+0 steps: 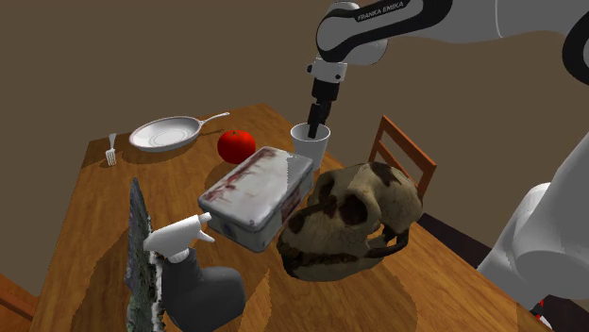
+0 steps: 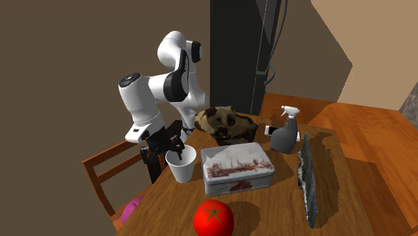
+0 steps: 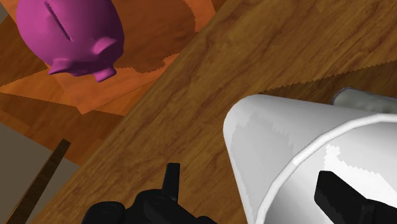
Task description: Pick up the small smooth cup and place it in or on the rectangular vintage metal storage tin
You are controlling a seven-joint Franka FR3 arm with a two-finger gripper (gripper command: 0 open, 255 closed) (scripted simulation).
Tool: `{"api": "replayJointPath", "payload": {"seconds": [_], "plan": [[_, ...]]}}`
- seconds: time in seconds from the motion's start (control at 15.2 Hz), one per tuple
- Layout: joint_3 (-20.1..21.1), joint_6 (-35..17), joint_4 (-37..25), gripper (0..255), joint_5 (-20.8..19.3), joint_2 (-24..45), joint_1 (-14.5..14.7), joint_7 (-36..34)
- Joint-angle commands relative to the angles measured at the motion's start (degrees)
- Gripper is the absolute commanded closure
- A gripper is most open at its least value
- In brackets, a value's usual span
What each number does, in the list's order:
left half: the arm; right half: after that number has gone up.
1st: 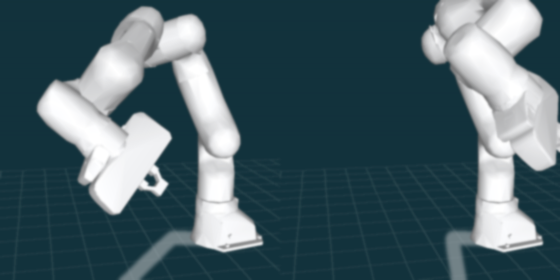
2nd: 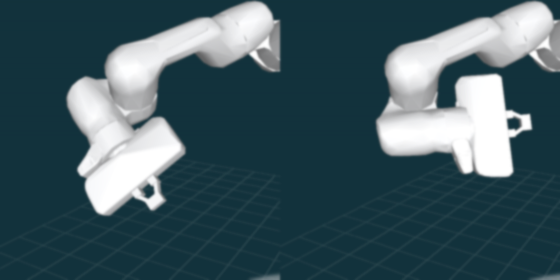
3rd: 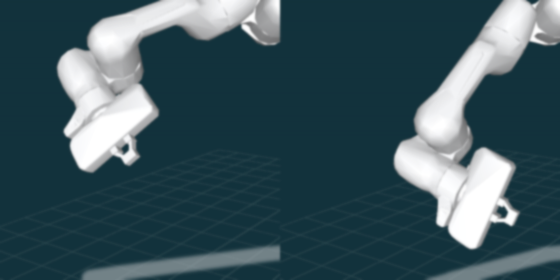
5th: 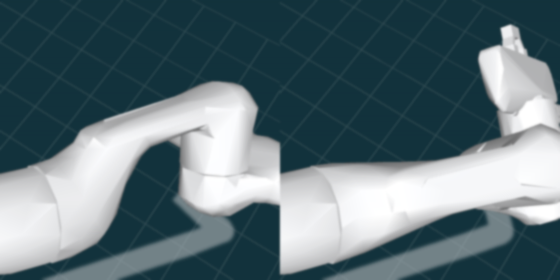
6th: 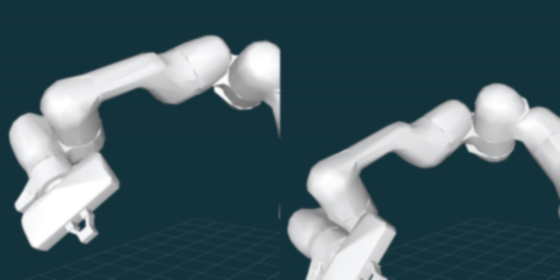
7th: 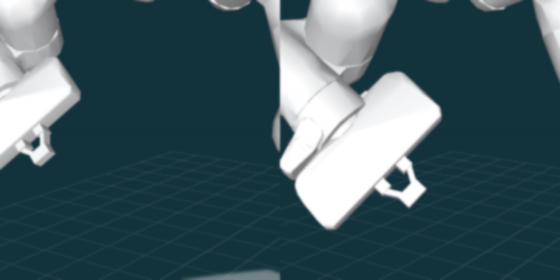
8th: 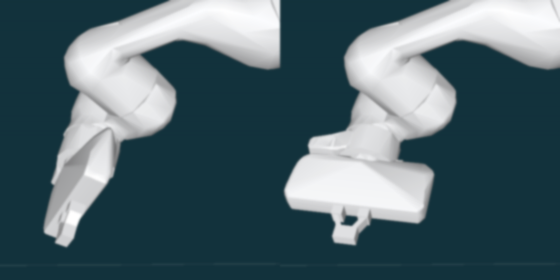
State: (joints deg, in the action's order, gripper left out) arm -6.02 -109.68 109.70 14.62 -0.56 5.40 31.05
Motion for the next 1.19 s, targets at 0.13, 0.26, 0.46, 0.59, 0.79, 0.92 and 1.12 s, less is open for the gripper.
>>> {"api": "replayJointPath", "payload": {"seconds": [0.13,0.26,0.46,0.59,0.79,0.92,1.12], "plan": [[0.0,-0.01,0.0,255,0.0,0.0,0.0,0.0],[0.0,-0.01,0.0,255,0.0,0.0,0.0,0.0],[0.0,-0.01,0.0,255,0.0,0.0,0.0,0.0],[0.0,-0.01,0.0,255,0.0,0.0,0.0,0.0],[-0.04,2.17,-1.94,255,-0.22,-0.29,-0.04,-0.53],[-0.06,3.64,-3.3,255,-0.35,-0.43,-0.06,-0.87],[-0.1,5.85,-5.45,255,-0.51,-0.55,-0.1,-1.37]]}}
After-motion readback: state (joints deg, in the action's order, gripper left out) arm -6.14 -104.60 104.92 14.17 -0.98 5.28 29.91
